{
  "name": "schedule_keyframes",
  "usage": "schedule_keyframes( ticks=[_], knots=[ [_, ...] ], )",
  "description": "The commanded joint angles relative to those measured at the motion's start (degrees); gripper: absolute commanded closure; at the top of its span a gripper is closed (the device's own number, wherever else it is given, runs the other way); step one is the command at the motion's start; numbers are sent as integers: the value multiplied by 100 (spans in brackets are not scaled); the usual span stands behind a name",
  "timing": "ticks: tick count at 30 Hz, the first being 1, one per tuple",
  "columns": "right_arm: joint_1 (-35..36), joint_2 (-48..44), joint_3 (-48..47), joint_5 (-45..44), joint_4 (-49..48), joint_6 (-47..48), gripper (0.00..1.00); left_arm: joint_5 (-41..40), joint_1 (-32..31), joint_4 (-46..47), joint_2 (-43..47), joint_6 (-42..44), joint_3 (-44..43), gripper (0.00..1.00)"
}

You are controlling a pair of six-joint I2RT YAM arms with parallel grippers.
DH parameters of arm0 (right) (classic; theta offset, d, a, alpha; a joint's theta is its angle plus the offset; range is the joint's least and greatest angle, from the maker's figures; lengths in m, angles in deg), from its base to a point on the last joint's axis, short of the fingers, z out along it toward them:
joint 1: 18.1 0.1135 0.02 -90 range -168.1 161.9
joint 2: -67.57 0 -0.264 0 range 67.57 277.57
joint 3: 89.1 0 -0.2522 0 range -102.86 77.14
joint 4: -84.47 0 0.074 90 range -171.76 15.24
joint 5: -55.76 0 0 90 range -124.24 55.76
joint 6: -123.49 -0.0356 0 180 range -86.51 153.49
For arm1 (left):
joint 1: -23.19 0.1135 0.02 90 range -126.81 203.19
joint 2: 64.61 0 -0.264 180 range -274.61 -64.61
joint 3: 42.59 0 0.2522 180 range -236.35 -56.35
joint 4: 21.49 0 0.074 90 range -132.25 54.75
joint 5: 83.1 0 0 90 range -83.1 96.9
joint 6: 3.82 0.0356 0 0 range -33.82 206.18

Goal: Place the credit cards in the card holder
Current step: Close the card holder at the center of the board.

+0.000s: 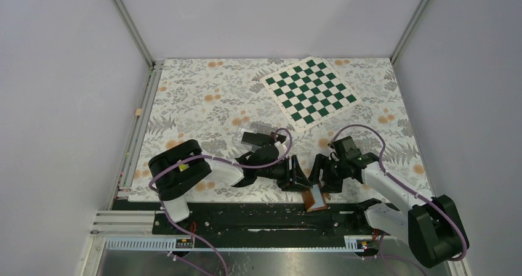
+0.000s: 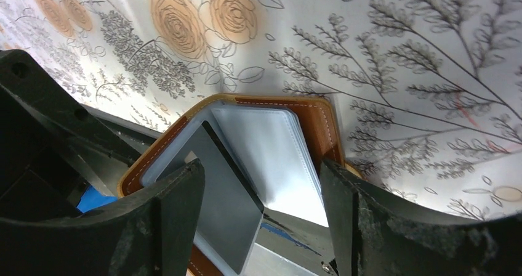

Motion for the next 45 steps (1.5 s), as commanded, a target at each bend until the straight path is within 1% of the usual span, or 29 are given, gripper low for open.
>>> schedule_keyframes(
  ticks=[1, 4, 7, 10, 14, 18, 20, 23, 25, 29, 35, 37, 38, 39, 40, 45],
  knots=[
    [44, -274, -128, -555, 799, 68, 23, -63, -35, 244, -231, -14, -316, 51],
    [44, -543, -265, -861, 1068, 111, 22, -53, -55, 230, -271, 16, -417, 50],
    [43, -688, -273, -950, 1153, 12, 21, -47, -64, 198, -264, 46, -488, 51],
    [44, -713, -256, -982, 1175, -24, 21, -55, -64, 168, -209, 75, -498, 54],
    [46, -689, -289, -1011, 1258, -2, 21, -83, -64, -18, -166, 147, -508, 61],
    [44, -917, -331, -1244, 1434, -166, 20, -74, -64, -239, -217, 247, -639, 62],
    [44, -1184, -315, -1461, 1550, -318, 21, -63, -56, -306, -288, 270, -722, 60],
    [44, -1607, -142, -1603, 1578, -594, 21, -31, -55, -468, -454, 325, -955, 53],
    [44, -1802, -32, -1633, 1639, -726, 22, 3, -57, -502, -557, 325, -1068, 51],
    [44, -2085, 150, -1686, 1682, -902, 23, 59, -65, -484, -761, 248, -1224, 49],
    [44, -2081, 25, -1823, 1864, -847, 27, -14, -91, -442, -864, 161, -1238, 48],
    [44, -2120, 62, -1740, 1817, -894, 31, -23, -90, -301, -892, 93, -1212, 48],
    [44, -2154, 100, -1670, 1750, -917, 39, -20, -90, -210, -903, 58, -1190, 48],
    [44, -2182, 128, -1614, 1707, -937, 44, -11, -90, -141, -919, 38, -1183, 47],
    [44, -2185, 143, -1561, 1667, -949, 48, -3, -90, -102, -924, 32, -1172, 47],
    [44, -2025, 153, -1428, 1556, -842, 58, 32, -99, -6, -967, 4, -1123, 47]
  ],
)
